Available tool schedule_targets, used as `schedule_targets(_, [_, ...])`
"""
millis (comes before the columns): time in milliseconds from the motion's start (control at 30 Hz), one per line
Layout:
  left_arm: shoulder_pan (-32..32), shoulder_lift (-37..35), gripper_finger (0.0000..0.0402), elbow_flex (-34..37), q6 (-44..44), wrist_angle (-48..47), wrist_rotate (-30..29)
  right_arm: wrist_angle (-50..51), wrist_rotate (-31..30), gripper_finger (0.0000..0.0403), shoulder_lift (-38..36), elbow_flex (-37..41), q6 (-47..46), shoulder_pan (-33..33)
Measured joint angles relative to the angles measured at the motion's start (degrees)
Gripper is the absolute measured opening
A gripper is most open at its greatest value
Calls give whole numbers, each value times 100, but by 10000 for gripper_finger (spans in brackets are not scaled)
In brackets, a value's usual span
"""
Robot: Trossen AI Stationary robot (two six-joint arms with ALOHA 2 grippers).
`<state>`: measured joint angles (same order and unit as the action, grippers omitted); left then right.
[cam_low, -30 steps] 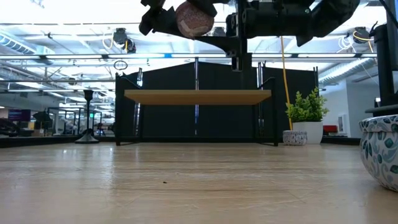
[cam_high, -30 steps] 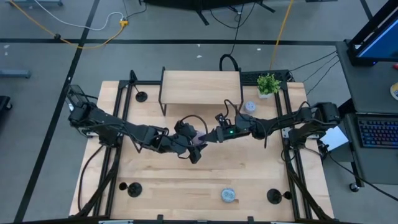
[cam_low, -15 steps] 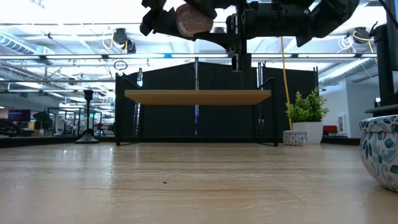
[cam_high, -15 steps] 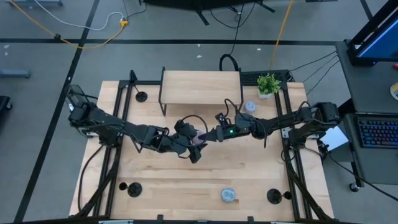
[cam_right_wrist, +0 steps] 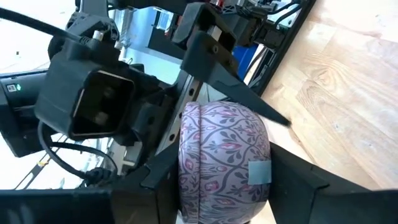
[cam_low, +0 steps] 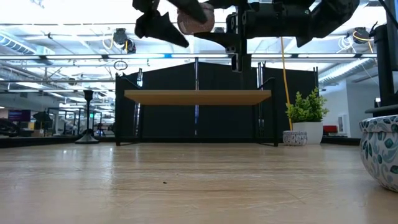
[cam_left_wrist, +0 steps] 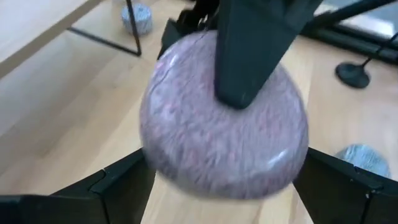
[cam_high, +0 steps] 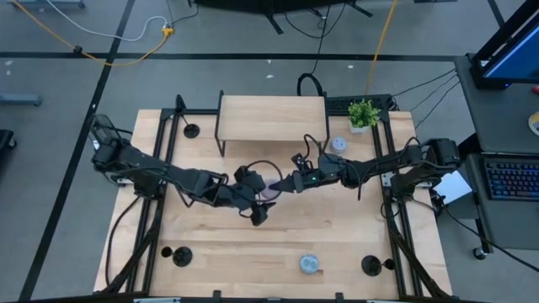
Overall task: Pick & Place candle stick holders
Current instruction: Put the pink patterned scented candle on the shelf
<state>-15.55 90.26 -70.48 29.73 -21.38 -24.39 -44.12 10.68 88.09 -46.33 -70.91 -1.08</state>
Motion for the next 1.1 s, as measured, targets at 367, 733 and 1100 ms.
schedule_targets(367, [85,-83,351,4,778,-1430,70,16,44,177,-141,6,64,322])
schedule_targets(733, [-354,-85,351,2,1460,-1492,-920,1295,281,176,-1272,15,1048,1783])
schedule_targets(1100, [-395,-63,351,2,1467,-927,-1095,1652,114,176,-1728,9,1937,3432])
